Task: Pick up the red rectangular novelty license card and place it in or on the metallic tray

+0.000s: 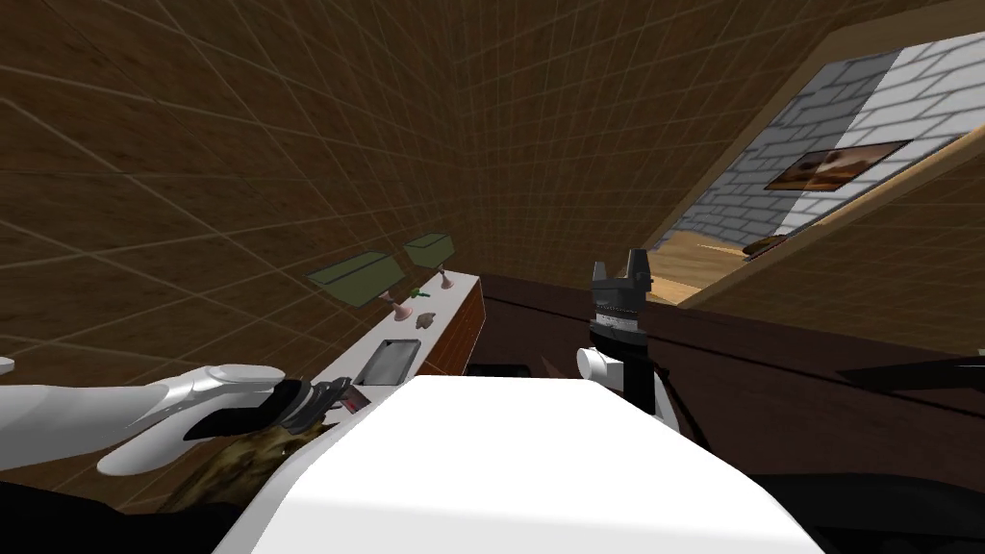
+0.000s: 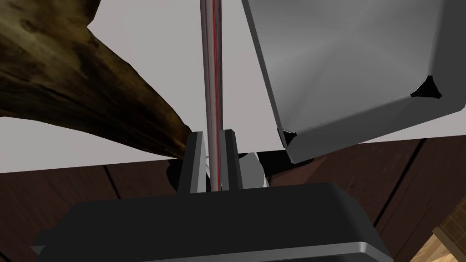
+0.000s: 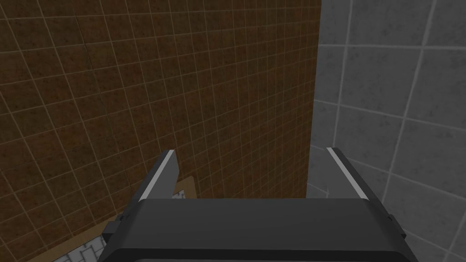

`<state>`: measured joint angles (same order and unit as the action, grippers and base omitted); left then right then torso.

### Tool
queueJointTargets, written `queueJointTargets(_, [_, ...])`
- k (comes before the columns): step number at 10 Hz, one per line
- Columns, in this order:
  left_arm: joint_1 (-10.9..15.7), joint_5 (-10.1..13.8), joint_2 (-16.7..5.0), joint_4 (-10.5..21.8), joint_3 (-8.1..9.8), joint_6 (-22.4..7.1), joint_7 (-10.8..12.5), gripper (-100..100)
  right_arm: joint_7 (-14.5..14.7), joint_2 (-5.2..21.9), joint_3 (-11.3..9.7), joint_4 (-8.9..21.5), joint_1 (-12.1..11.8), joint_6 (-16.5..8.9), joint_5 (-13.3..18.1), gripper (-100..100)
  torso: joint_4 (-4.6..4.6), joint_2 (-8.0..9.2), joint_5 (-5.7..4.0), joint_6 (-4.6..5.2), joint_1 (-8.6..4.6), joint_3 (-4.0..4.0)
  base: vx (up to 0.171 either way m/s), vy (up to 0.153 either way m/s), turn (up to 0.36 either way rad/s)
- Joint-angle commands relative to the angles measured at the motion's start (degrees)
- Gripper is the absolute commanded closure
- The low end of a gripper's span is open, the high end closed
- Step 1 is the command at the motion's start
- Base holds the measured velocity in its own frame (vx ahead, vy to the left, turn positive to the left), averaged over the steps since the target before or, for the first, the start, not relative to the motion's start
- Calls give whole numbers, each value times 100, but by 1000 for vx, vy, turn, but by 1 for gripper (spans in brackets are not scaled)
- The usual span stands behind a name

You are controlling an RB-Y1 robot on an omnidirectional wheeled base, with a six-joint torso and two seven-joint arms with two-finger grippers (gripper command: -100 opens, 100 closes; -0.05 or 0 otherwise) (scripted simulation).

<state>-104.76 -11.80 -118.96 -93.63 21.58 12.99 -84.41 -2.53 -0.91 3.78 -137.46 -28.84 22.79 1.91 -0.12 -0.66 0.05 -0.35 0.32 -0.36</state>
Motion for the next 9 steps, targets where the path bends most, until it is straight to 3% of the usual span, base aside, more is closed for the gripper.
queueJointTargets(1, [0,0,0,0,0,0,0,100,0,0,0,0,0,0,0,0,0,0,0,0,0,0,85,-32,76])
queueJointTargets(2, [-8,-13,12,-2,1,3,-39,0,0,0,-1,0,2,0,0,0,5,24,3,12,12,12,13,-7,-11])
queueJointTargets(3, [63,-133,15,75,-2,182,24,100,0,0,0,1,3,-1,0,0,10,46,7,10,23,26,-81,1,-189])
queueJointTargets(9, [316,-492,101,496,-12,839,195,100,0,0,-1,1,4,-1,0,0,21,85,10,23,13,49,-96,-33,-124])
